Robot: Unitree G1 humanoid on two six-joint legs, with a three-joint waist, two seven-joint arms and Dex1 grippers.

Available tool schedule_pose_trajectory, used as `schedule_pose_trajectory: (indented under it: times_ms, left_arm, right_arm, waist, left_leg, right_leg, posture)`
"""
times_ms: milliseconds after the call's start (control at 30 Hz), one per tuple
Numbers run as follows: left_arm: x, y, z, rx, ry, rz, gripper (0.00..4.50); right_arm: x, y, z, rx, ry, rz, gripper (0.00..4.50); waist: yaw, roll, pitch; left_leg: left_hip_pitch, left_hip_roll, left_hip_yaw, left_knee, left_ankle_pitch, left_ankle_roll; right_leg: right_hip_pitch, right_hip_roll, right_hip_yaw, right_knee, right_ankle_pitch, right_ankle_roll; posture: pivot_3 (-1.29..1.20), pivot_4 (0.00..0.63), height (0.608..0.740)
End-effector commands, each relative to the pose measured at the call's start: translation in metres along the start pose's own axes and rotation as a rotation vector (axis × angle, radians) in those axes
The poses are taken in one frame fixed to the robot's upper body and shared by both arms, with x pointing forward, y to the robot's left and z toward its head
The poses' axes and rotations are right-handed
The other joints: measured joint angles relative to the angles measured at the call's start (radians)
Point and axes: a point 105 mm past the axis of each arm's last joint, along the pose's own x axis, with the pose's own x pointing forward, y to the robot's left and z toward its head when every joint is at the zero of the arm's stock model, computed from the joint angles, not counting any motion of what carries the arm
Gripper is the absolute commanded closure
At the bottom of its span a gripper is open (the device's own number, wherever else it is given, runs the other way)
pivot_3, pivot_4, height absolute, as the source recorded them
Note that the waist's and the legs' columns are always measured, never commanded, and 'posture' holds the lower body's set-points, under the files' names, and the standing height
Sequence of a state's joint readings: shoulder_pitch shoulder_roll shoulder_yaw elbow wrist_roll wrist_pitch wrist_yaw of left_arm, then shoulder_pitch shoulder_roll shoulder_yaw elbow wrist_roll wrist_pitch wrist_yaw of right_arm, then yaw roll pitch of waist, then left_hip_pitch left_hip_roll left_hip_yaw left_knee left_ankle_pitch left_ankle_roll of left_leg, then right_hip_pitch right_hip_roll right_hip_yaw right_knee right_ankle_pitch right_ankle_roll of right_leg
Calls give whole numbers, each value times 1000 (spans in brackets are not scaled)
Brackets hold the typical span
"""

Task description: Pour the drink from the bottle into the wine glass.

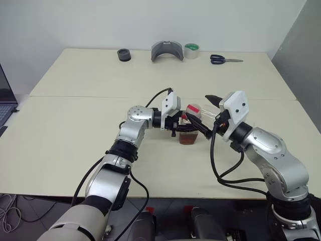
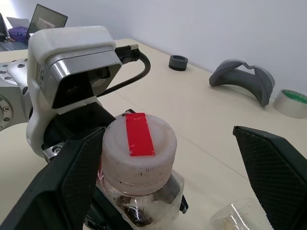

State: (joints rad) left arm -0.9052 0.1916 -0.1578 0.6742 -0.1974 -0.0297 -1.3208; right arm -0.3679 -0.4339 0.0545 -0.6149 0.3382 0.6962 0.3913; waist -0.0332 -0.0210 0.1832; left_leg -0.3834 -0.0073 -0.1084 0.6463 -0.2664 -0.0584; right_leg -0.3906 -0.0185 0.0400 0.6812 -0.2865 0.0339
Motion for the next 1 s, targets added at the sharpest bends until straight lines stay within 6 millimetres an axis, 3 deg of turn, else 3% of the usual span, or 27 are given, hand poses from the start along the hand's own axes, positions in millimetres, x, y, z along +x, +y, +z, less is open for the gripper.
schedule_pose_trajectory:
  times_ms: [33,1000]
  left_arm:
    - [0,0,15,55,-38,-9,2703]
    - [0,1,14,57,-34,-5,2704]
  right_arm:
    - [-7,-7,12,-18,-42,-40,0]
    - [-13,-7,12,-14,-30,-33,0]
  waist:
    - [0,0,0]
    - [0,0,0]
  left_leg:
    - [0,0,0,0,0,0]
    - [0,0,0,0,0,0]
  right_leg:
    - [0,0,0,0,0,0]
    - [0,0,0,0,0,0]
  posture:
    - [0,150,740]
    - [0,150,740]
